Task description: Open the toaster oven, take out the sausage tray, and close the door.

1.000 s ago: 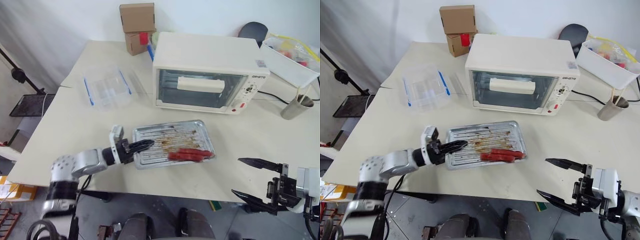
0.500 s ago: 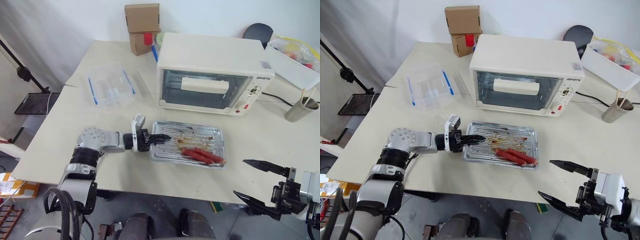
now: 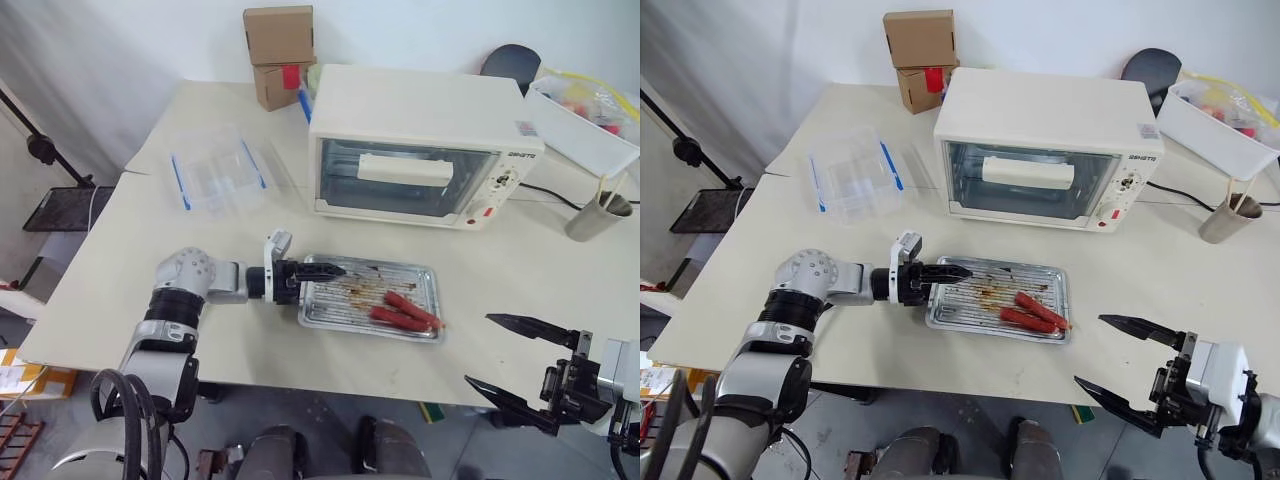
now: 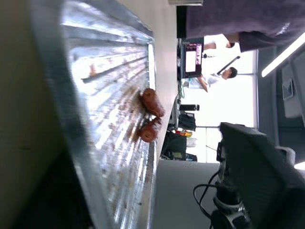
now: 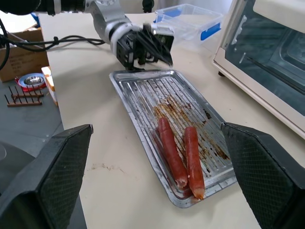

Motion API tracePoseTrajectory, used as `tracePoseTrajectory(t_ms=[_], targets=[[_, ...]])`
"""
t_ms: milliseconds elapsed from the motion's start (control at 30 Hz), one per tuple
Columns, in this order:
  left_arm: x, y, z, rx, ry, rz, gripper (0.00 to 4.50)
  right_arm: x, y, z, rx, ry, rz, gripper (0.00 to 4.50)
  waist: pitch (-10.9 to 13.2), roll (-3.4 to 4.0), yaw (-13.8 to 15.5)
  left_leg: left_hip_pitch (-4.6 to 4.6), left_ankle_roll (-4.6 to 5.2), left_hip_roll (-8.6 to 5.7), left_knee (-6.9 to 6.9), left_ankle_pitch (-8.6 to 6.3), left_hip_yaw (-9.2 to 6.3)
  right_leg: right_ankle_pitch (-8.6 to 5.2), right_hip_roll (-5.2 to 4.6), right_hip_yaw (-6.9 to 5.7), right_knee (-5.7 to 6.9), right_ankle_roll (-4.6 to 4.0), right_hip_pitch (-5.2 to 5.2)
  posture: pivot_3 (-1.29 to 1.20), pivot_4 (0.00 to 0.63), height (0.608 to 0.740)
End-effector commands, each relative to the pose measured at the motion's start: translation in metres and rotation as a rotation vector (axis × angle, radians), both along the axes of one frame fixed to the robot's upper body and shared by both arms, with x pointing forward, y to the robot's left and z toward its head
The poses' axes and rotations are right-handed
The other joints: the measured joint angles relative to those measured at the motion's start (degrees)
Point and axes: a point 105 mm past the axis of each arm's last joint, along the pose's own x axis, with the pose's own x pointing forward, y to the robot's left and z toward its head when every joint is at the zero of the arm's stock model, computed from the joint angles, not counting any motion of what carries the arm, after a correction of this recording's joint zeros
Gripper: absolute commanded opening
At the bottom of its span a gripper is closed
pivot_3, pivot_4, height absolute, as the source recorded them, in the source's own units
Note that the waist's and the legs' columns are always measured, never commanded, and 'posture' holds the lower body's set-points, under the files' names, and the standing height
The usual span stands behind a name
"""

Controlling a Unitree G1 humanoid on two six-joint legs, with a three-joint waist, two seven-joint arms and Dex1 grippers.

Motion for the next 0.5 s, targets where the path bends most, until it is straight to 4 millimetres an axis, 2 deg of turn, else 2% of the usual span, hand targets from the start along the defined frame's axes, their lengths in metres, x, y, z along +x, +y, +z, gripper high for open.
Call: tracePoseTrajectory(t_ms=[33,100,233,333,500], targets=[[-0.007,0.03,-0.002,0.096,-0.068,0.017,4.48,0.001,0.0,0.002,0.0,-0.013,0.012,4.5,0.0,-0.02,-0.8,0.0,0.0,0.01,-0.01,0.0,0.0,-0.01,0.0,-0.01,0.01,-0.01,-0.01,0.0,0.15,0.74],[-0.014,0.044,0.0,0.147,-0.145,-0.003,4.48,0.004,-0.002,0.001,0.0,-0.01,0.014,4.5,0.0,-0.02,-1.3,0.01,-0.02,0.04,-0.06,0.01,0.02,-0.02,0.05,0.01,0.11,-0.04,-0.04,0.0,0.15,0.74],[-0.023,0.075,0.002,0.284,-0.441,-0.029,4.48,0.013,-0.004,0.001,0.005,-0.018,0.018,4.5,0.0,0.0,-2.1,0.04,-0.12,0.07,-0.22,0.01,0.02,-0.05,0.05,0.0,0.05,-0.09,-0.08,0.0,0.15,0.74],[-0.037,0.102,0.013,0.3,-0.719,-0.076,4.48,0.019,-0.003,0.004,0.025,-0.02,0.036,4.5,0.1,0.1,-2.3,0.0,-0.15,0.06,-0.24,0.0,0.0,-0.07,-0.02,0.0,-0.12,-0.12,-0.13,0.0,0.15,0.74],[-0.043,0.123,0.013,0.453,-1.177,-0.094,4.48,0.026,-0.004,0.008,0.013,-0.009,0.09,4.5,0.2,0.26,-1.6,-0.1,-0.16,0.06,-0.33,-0.03,-0.04,-0.12,-0.14,-0.04,-0.18,-0.22,-0.26,0.0,0.15,0.74]])
